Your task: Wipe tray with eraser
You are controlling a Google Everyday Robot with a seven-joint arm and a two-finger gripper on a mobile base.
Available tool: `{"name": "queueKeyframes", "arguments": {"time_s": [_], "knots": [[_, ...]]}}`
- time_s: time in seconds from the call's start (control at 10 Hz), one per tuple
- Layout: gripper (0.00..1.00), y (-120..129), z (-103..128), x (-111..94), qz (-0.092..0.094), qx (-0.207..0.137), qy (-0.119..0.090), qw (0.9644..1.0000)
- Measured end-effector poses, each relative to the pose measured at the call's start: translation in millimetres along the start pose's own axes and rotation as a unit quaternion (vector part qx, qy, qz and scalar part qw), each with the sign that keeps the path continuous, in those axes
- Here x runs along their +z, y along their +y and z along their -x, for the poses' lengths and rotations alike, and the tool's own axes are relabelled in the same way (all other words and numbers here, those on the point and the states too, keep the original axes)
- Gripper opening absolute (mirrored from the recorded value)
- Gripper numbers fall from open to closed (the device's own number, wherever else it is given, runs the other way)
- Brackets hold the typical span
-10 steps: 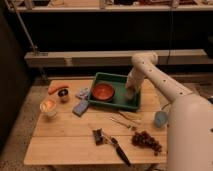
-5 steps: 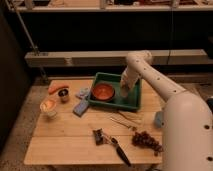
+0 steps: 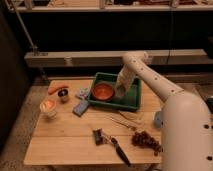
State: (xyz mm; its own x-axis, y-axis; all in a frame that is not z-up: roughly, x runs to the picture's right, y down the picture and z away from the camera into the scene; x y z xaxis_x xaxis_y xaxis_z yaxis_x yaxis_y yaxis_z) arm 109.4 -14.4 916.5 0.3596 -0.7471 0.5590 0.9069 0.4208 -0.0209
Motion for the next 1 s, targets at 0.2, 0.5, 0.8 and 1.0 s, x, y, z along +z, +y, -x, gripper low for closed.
{"name": "queueKeyframes", "arguments": {"time_s": [0.2,0.5,0.8,1.0], "knots": [[0.00,-0.7,12.6,-0.1,0.000,-0.013,-0.006,0.9999],[0.00,18.9,23.1,-3.3,0.011,-0.016,-0.009,0.9998],[0.00,40.9,22.0,-1.3,0.027,-0.005,-0.012,0.9995],[0.00,54.6,17.8,-0.4,0.036,0.007,-0.011,0.9993]]}}
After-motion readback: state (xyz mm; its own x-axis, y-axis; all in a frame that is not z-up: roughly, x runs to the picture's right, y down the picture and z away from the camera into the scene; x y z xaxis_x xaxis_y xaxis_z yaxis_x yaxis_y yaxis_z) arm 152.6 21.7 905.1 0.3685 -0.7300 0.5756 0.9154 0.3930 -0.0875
